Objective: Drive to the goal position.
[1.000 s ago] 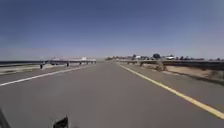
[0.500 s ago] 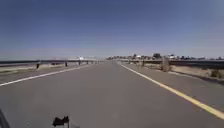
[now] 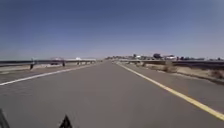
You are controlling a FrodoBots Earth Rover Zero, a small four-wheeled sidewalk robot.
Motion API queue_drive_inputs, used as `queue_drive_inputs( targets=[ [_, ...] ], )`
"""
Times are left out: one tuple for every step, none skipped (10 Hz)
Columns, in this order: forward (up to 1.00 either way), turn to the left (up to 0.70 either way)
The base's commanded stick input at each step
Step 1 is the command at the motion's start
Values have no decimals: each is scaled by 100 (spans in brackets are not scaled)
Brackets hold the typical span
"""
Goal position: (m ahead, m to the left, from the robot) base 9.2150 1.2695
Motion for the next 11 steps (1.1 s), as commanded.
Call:
queue_drive_inputs(
  targets=[
    [100, 0],
    [100, 0],
    [100, 0],
    [100, 0],
    [100, 0],
    [100, 0],
    [100, 0],
    [100, 0],
    [100, 0],
    [100, 0],
    [100, 0]
  ],
)
